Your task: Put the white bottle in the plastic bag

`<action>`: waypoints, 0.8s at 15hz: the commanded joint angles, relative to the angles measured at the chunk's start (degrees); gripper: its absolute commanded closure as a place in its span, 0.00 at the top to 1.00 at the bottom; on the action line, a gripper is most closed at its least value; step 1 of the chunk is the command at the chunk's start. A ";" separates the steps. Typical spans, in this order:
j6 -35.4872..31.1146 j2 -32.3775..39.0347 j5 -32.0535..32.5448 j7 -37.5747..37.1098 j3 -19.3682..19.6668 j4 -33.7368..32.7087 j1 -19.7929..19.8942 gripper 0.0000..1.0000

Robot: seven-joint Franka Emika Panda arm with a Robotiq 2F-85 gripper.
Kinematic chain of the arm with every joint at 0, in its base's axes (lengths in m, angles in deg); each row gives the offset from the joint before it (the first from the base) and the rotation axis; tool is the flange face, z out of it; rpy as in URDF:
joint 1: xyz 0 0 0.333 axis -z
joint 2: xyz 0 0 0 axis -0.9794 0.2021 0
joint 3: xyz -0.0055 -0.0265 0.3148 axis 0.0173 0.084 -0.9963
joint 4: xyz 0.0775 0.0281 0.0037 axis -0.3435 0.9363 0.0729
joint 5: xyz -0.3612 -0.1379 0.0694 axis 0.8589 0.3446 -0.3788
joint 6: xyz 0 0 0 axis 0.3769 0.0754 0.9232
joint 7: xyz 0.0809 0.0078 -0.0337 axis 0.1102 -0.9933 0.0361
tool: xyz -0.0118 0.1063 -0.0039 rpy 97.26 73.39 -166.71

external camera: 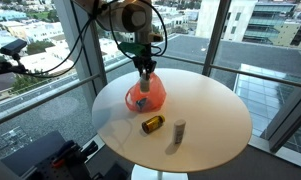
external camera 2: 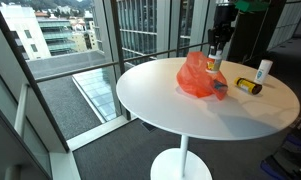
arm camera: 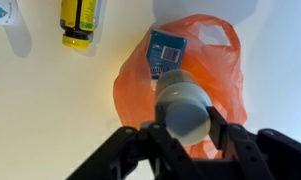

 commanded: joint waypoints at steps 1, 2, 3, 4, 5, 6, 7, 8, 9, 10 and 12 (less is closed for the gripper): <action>1.57 4.07 1.45 -1.14 -0.69 -4.14 -0.96 0.19; 1.61 5.02 1.57 -1.26 -0.77 -4.79 -1.34 0.19; 1.57 6.11 1.68 -1.38 -0.85 -5.45 -1.72 0.19; 1.66 7.04 1.74 -1.42 -0.89 -6.14 -2.11 0.19; 1.39 8.22 1.75 -1.48 -0.97 -6.73 -2.51 0.19; 1.51 9.07 1.82 -1.49 -0.98 -7.32 -2.85 0.19; 1.61 9.94 1.70 -1.36 -1.07 -7.85 -3.12 0.19; 1.44 10.67 1.94 -1.49 -1.00 -8.08 -3.48 0.19; 1.28 11.29 2.15 -1.55 -0.92 -8.38 -3.76 0.19; 1.16 11.81 2.40 -1.53 -0.81 -8.57 -3.95 0.19; 0.69 12.41 2.88 -1.44 -0.57 -8.52 -4.13 0.19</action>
